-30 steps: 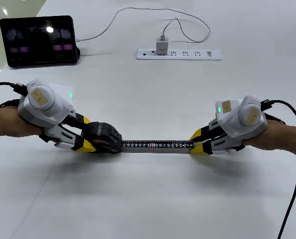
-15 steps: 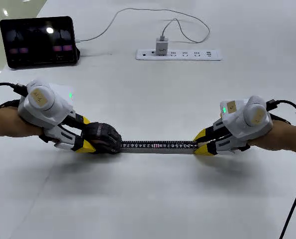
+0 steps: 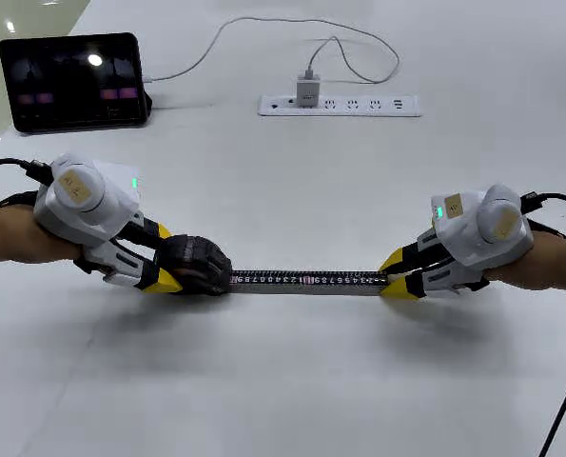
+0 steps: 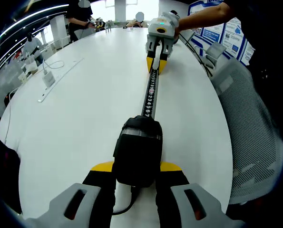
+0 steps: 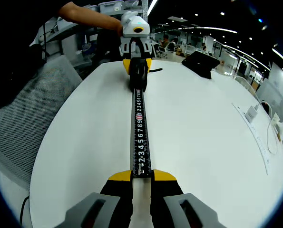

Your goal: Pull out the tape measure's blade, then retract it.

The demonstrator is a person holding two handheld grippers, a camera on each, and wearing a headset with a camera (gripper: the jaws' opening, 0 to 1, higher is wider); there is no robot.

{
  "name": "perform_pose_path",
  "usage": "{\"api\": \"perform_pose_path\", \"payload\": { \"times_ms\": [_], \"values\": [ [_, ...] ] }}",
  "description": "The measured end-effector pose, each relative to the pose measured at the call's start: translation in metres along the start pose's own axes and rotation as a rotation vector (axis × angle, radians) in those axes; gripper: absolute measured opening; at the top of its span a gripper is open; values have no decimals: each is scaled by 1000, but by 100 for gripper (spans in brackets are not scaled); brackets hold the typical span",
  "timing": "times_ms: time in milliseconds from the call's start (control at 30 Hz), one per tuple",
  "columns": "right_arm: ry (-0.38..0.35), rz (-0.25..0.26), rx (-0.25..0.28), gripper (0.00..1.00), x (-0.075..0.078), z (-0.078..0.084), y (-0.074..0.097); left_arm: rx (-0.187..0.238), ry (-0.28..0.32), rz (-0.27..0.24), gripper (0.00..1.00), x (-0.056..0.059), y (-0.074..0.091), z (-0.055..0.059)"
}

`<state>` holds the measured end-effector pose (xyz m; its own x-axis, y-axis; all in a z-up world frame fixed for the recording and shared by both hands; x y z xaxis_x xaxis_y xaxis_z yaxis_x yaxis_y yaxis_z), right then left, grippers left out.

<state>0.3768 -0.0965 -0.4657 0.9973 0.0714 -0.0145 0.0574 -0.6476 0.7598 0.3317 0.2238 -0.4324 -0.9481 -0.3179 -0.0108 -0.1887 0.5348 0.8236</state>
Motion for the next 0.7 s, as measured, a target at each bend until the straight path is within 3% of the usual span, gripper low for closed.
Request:
{"api": "perform_pose_path", "payload": {
  "times_ms": [700],
  "values": [
    [-11, 5, -17, 9, 0, 13, 13, 0, 4, 4, 26, 1, 0, -2]
  ]
}}
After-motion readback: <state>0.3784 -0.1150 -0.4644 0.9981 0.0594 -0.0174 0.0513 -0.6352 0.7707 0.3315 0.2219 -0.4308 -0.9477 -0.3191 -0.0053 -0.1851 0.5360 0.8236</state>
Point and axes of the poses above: the centre of the closed fingertips' face, and the gripper's own axes: y roughly backward along the fingers, x roughly to its right, z roughly out of its underside, the point moved 7 cm from there along y, roughly backward along the fingers, and after that the axes turned 2 degrees about -y, right-handed, at the moved point
